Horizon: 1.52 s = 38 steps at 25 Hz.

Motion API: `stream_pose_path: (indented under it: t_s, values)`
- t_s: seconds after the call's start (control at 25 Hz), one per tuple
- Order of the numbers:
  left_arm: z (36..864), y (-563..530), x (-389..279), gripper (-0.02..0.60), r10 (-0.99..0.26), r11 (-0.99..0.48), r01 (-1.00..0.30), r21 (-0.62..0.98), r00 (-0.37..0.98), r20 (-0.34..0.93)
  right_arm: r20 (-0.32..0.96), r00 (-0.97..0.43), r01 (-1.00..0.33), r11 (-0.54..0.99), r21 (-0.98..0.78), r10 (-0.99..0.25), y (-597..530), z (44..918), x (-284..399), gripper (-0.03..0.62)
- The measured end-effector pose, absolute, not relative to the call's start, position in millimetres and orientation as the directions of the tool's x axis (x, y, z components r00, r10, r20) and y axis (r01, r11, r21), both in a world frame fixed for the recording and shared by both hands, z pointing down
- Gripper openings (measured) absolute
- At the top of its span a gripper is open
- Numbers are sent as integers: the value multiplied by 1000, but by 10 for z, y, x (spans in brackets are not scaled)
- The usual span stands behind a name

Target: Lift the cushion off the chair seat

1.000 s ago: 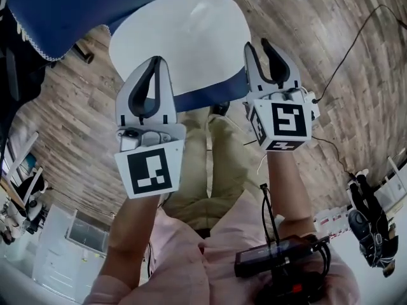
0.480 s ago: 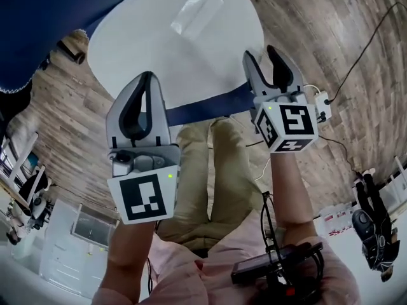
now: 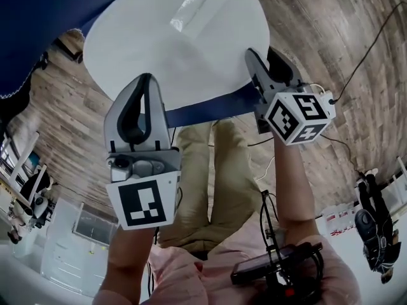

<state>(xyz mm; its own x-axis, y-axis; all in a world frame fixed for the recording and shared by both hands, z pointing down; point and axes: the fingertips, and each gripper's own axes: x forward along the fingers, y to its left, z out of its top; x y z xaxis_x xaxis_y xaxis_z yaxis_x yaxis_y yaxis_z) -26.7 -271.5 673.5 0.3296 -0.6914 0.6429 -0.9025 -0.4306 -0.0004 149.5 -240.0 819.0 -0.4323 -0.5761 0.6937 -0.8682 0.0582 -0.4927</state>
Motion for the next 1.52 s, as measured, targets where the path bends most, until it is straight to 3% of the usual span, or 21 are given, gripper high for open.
stream_pose_path:
  t_s: [0.6,1.04,1.52]
  values:
    - [5382,-2635,-252,14,-811,-368,-929,-34,303,500,637,-451,-883,210,-419,-626,-2378,6740,1166,62]
    - [4382,-2450,-378,14,-892,-289,-955,-62,245,380,567,-522,-850,339,-402,-637,-2331,5677,750,48]
    - [3170,-2207,-237,14,-945,-293,-952,-92,273,178,504,-536,-841,482,-247,-677,-2190,4510,586,42]
